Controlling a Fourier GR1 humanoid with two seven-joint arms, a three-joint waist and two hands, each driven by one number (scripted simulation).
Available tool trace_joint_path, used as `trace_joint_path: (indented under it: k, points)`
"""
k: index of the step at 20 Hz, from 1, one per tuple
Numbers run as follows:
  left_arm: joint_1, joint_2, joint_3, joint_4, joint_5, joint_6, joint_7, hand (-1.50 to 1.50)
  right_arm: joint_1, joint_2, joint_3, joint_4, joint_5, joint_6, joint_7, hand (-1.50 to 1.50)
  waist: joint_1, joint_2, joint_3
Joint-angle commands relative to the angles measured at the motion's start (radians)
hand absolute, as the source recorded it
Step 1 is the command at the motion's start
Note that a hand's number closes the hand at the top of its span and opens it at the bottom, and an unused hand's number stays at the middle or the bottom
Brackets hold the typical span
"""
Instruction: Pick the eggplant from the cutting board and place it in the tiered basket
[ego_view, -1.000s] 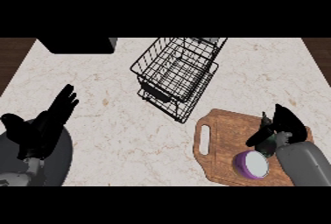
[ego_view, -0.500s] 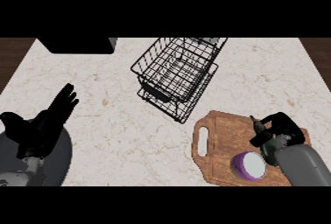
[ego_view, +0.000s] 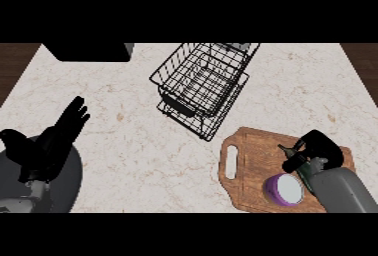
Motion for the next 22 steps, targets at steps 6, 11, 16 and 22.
trace_joint_path:
  k: [6,11,16,22]
  points:
    - [0.027,0.006,0.027,-0.002,0.006,-0.008,0.0,0.0,0.211,-0.237,0.15,-0.294,0.214,-0.156,-0.381,1.5,-0.031,0.0,0.014]
    - [0.037,-0.006,0.02,-0.003,-0.019,0.013,-0.004,0.0,0.279,-0.286,0.038,-0.482,0.244,-0.39,-0.458,1.5,-0.044,-0.004,0.014]
    - [0.073,-0.01,0.039,0.032,0.0,-0.027,-0.077,0.0,0.315,-0.233,-0.055,-0.687,0.115,-0.519,-0.553,1.5,-0.042,-0.001,0.013]
    - [0.026,-0.028,0.009,-0.032,-0.018,0.0,0.021,0.0,0.338,-0.23,-0.042,-1.027,0.061,-0.365,-0.416,1.5,-0.016,0.004,0.013]
